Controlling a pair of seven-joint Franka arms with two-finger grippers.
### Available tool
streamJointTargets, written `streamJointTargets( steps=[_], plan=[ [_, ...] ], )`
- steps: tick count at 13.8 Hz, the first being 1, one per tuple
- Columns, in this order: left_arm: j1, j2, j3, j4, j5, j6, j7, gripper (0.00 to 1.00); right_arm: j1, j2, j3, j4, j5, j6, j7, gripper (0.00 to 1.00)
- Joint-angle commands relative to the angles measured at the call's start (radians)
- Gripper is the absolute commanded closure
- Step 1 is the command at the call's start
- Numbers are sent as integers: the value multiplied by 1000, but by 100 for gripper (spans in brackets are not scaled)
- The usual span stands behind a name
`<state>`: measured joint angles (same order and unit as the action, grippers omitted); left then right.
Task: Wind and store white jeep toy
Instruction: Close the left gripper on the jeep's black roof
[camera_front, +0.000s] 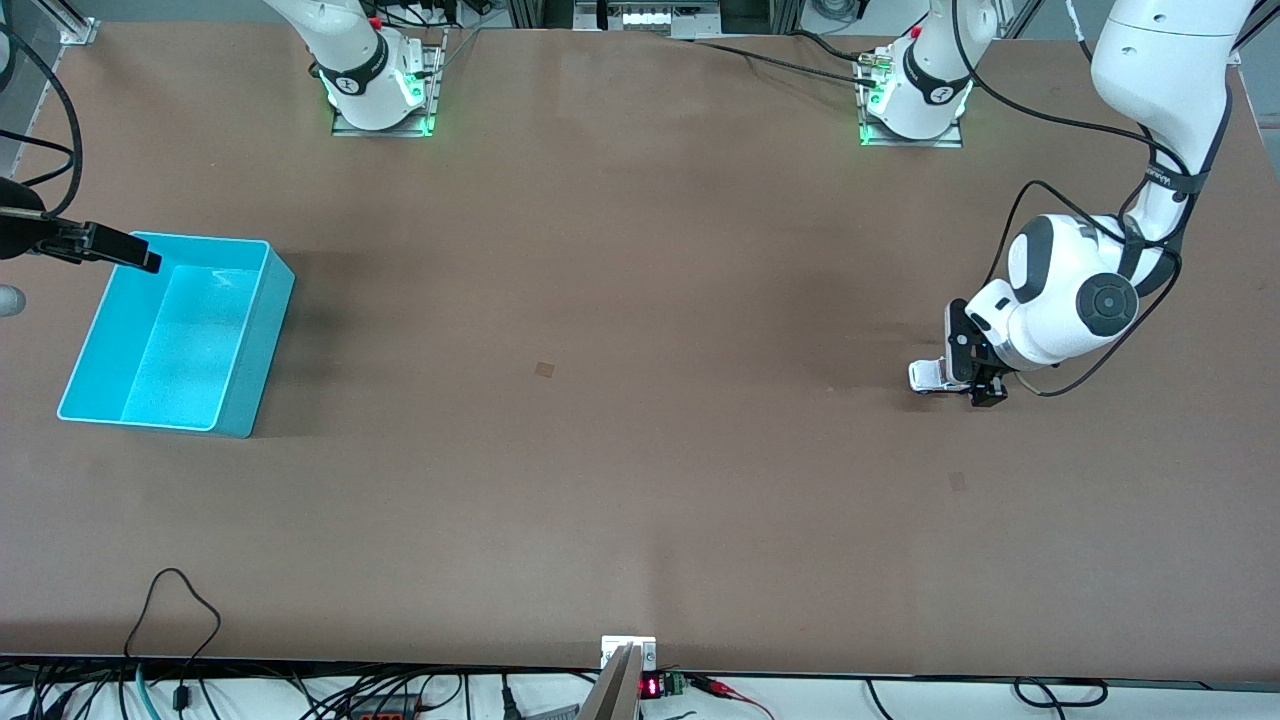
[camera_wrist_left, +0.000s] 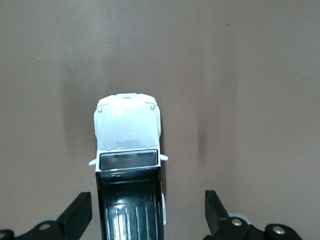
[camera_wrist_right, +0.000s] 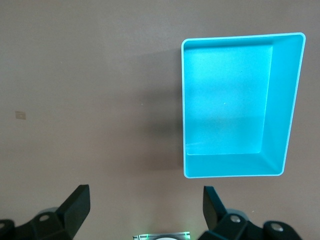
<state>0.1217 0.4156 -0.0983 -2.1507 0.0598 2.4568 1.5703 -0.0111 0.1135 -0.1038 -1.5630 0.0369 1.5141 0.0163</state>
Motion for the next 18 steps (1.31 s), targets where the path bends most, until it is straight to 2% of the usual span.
streamJointTargets(
  steps=[1,3,4,10,18],
  plan=[
    [16,-3,-12,-14,-5,18,40,9,-6,0,4,5,8,-11,7,0],
    [16,-3,-12,-14,-3,19,66,20,-6,0,4,5,8,-11,10,0],
    [16,-3,-12,-14,-3,19,68,22,-6,0,4,5,8,-11,11,0],
    [15,-3,-12,-14,-3,18,69,46,-9,0,4,8,6,-9,11,0],
    [13,-32,-14,-64,-3,1,62,61,-9,0,4,8,6,-9,11,0]
  ],
)
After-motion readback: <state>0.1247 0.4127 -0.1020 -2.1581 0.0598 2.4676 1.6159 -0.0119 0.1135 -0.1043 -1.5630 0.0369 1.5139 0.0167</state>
